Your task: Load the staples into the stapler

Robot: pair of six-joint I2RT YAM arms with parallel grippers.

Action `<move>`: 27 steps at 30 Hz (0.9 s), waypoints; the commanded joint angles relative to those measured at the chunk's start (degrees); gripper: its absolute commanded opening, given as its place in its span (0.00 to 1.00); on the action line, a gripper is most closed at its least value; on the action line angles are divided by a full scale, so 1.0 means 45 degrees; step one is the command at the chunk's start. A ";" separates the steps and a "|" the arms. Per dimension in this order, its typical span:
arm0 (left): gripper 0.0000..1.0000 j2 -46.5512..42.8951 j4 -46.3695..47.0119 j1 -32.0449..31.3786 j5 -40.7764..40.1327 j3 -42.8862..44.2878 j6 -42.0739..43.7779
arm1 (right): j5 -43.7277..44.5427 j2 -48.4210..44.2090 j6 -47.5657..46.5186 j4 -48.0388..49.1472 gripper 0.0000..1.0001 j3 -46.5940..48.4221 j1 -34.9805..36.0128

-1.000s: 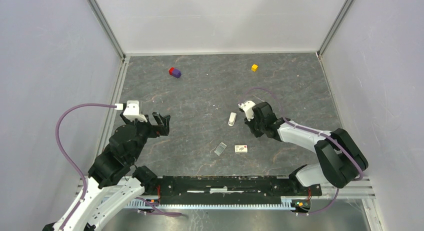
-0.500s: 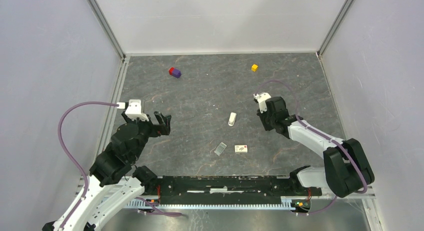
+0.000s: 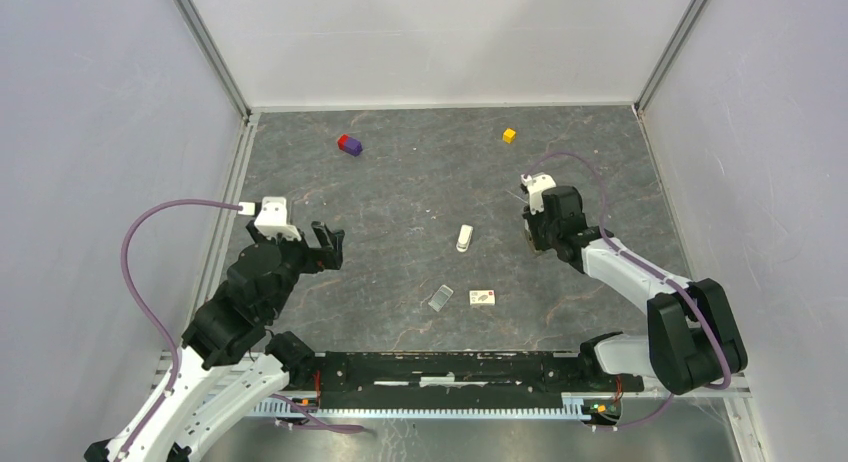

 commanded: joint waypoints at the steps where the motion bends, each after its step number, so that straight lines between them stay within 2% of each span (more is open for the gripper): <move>1: 1.00 0.0134 0.0367 0.0002 0.0064 0.0037 0.0710 | 0.0199 -0.0276 0.0487 0.1027 0.22 -0.0045 -0.0128; 27: 1.00 0.0145 0.0372 -0.0003 0.0103 0.0035 0.0709 | 0.0277 -0.0178 0.0951 0.2009 0.22 -0.0979 -0.0249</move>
